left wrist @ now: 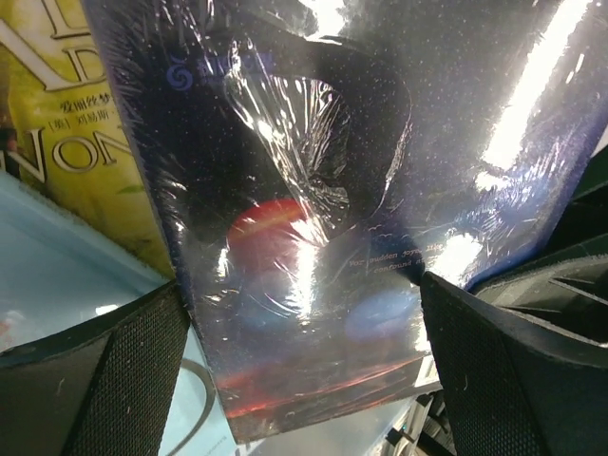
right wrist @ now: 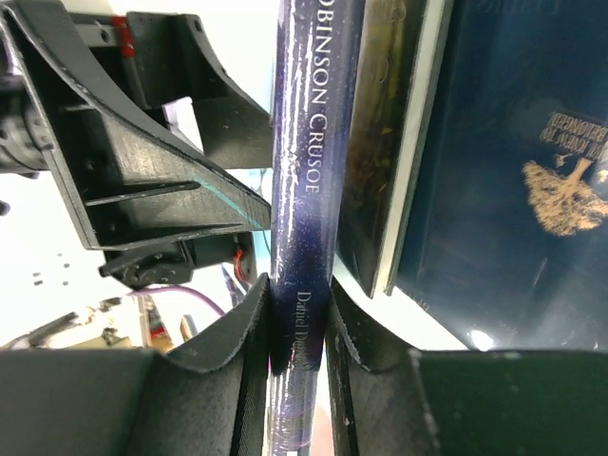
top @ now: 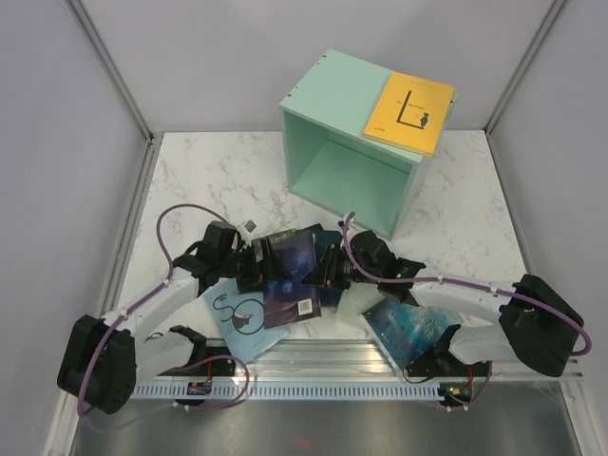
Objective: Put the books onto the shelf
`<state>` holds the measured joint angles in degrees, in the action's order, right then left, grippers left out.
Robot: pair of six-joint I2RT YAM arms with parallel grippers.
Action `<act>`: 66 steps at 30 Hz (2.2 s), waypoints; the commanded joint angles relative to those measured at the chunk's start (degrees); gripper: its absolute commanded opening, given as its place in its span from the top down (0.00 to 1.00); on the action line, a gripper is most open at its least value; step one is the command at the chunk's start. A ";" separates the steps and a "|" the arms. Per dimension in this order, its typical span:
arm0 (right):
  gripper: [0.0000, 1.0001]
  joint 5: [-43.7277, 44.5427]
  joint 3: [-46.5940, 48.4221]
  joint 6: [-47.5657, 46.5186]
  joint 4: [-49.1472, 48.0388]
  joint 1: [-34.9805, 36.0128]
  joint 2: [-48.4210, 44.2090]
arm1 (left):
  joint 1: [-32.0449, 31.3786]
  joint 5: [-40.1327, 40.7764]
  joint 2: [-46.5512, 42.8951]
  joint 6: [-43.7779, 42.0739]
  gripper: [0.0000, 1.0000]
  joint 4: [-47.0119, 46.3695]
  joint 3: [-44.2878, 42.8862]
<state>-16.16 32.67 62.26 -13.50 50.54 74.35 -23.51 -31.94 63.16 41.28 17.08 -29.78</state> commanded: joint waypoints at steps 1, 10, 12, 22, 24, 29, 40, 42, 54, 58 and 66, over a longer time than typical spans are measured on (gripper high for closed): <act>1.00 0.42 10.72 -5.11 4.85 3.07 -2.98 | 0.04 -0.60 -2.95 -1.62 0.00 3.02 -4.92; 1.00 5.88 29.01 -10.14 25.97 4.12 -4.92 | 5.66 13.03 -11.38 -13.06 0.00 27.80 -23.29; 1.00 5.79 31.83 -10.66 28.77 4.12 -4.30 | 5.75 15.41 -13.23 -13.50 0.00 30.37 -27.15; 1.00 10.01 54.68 -12.43 42.32 3.16 5.09 | 5.84 25.95 -22.81 -7.97 0.00 40.83 -40.08; 1.00 9.49 57.15 -12.08 43.03 2.02 6.94 | 5.84 26.32 -23.60 -7.53 0.00 41.89 -43.06; 1.00 6.16 65.85 -9.53 43.03 -1.31 13.36 | 5.84 27.11 -25.62 -6.38 0.00 42.95 -45.37; 1.00 -2.20 94.14 5.14 38.55 -15.29 25.31 | 5.84 27.55 -30.55 -3.48 0.00 44.00 -40.71; 1.00 -2.56 98.53 7.34 37.32 -19.15 26.54 | 5.75 27.64 -30.90 -3.40 0.00 44.27 -40.18; 1.00 -3.87 91.62 13.76 37.14 -44.29 19.00 | 5.75 26.76 -32.66 -2.43 0.00 44.27 -36.58; 1.00 -5.89 88.37 14.03 37.14 -49.39 16.45 | 5.84 26.76 -32.48 -2.43 0.00 44.27 -35.52; 1.00 -6.52 79.24 12.80 37.23 -52.12 11.62 | 5.84 26.76 -31.87 -2.43 0.00 44.27 -34.47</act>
<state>-20.12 112.81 72.88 31.07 -0.64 91.70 -17.96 -5.45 30.85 37.06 61.28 -64.64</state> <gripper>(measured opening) 0.294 0.997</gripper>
